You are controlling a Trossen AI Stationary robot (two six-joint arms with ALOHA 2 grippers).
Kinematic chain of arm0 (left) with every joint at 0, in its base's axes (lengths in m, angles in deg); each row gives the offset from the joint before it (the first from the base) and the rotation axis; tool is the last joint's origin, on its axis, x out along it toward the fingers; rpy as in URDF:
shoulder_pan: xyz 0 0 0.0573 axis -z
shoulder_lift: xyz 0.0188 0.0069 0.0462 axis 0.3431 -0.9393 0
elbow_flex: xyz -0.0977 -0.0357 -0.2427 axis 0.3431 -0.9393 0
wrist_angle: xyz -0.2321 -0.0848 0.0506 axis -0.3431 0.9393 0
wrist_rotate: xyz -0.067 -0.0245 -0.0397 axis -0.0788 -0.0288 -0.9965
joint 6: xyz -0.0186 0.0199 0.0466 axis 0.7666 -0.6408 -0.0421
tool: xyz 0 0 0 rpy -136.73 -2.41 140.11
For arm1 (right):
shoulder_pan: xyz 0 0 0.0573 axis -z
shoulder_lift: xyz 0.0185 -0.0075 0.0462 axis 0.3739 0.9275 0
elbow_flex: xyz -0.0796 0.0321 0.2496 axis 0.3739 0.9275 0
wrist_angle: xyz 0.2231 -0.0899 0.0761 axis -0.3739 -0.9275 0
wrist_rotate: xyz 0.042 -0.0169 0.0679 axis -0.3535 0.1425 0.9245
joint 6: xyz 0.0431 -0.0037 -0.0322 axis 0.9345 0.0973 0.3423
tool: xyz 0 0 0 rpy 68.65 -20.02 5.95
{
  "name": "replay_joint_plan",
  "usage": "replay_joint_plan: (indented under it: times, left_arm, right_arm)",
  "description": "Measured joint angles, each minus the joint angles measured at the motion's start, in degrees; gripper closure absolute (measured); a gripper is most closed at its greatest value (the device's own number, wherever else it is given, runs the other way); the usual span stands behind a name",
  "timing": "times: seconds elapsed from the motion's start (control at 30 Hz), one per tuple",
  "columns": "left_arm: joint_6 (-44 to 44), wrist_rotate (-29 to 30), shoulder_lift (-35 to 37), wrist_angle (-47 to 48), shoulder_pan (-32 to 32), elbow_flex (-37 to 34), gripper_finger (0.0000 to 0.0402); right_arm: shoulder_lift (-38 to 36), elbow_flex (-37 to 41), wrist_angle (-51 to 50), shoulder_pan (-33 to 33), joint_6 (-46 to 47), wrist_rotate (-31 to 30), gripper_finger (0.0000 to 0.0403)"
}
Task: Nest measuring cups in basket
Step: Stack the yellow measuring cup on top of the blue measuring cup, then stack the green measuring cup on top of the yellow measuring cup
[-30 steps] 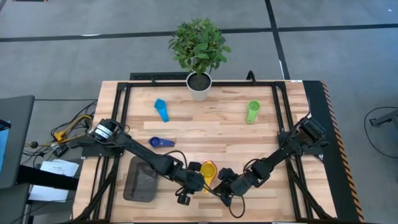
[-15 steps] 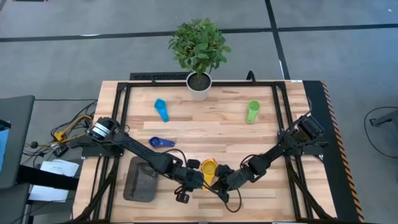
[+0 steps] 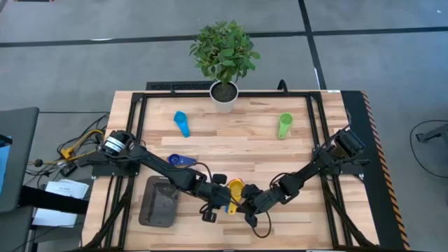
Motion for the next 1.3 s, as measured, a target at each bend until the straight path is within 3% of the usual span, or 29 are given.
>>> replay_joint_plan:
  times: [0.8, 1.17, 1.3]
  left_arm:
    - [-1.14, -1.57, 0.00, -1.71, -0.27, -0.02, 0.0382]
    - [-0.39, -0.95, 0.00, 4.30, -0.27, 1.61, 0.0382]
    - [-1.80, 1.28, 0.21, 7.87, -0.27, 3.41, 0.0382]
  right_arm:
    - [-0.11, 0.11, 2.28, 1.04, -2.45, 1.57, 0.0390]
    - [-7.79, 0.04, -12.86, 0.48, -2.41, 0.93, 0.0375]
    - [-12.43, 0.02, -20.13, -0.28, -2.85, -2.45, 0.0372]
